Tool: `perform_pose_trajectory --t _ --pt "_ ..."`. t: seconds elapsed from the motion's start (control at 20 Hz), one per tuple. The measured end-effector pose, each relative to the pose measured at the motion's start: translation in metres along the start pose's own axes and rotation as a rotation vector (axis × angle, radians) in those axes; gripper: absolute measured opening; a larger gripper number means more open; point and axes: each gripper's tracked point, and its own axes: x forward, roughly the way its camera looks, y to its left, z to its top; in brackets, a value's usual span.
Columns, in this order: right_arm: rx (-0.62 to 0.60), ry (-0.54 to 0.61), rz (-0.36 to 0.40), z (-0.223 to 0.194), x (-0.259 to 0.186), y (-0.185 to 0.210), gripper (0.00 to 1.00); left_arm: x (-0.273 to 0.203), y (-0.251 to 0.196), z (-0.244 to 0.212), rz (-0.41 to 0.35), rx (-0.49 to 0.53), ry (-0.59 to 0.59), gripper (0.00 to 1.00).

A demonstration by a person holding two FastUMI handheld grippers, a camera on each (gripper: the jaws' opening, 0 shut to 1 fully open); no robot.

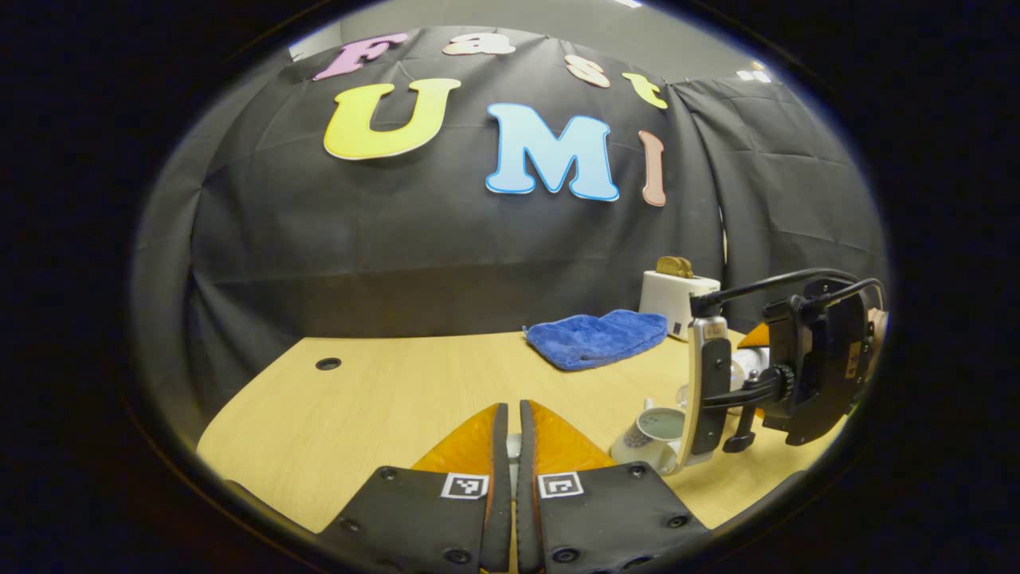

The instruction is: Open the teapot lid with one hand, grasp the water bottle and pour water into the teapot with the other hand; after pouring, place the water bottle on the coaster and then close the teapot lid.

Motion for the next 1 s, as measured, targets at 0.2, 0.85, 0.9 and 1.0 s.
perform_pose_trajectory --t 0.2,0.85,0.9,1.0 --pt "-0.087 -0.008 -0.033 0.000 0.005 -0.010 0.75 -0.001 0.000 -0.002 0.004 -0.012 0.005 0.08" --pt "-0.279 -0.032 -0.110 0.009 0.010 -0.033 0.72 0.003 0.004 -0.012 0.019 -0.052 0.014 0.09" --pt "-0.299 -0.043 -0.119 0.011 0.007 -0.033 0.71 0.002 0.006 -0.015 0.023 -0.056 0.015 0.11" --pt "-0.353 -0.059 -0.144 0.015 0.006 -0.036 0.71 0.003 0.008 -0.016 0.029 -0.058 0.017 0.08"
